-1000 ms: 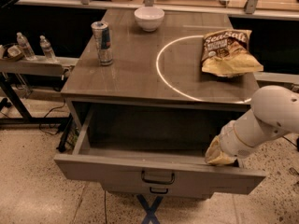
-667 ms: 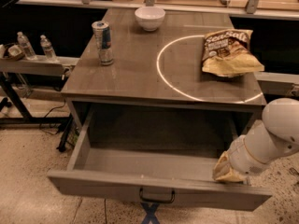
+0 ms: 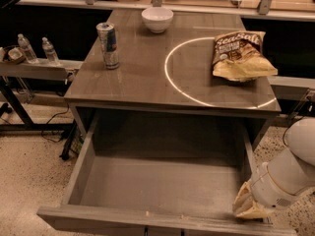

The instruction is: Open top drawer

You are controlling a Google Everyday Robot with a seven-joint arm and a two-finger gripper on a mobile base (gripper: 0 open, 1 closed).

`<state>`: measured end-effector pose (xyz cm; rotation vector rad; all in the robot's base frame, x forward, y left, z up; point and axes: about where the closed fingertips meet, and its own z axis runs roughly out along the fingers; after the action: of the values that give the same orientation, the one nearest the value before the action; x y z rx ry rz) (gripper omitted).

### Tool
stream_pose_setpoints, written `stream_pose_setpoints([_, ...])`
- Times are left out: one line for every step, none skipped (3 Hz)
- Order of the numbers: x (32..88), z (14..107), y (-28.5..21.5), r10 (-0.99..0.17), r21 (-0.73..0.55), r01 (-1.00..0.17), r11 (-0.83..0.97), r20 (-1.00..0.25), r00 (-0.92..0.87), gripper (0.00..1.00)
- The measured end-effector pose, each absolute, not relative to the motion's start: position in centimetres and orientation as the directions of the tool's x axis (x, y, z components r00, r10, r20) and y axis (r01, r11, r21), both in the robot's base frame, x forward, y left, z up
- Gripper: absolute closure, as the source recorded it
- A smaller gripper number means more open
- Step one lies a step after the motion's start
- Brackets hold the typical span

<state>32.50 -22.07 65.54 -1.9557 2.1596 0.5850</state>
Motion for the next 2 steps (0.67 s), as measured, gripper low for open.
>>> stream_pose_setpoints([34.3, 67.5, -22.2, -0.902, 0.144, -0.987, 0.067, -0.414, -0.122, 1.00])
stream_pose_setpoints([38.2, 72.3, -24.5, -0.883, 0.055, -0.992, 0.115, -0.452, -0.127, 1.00])
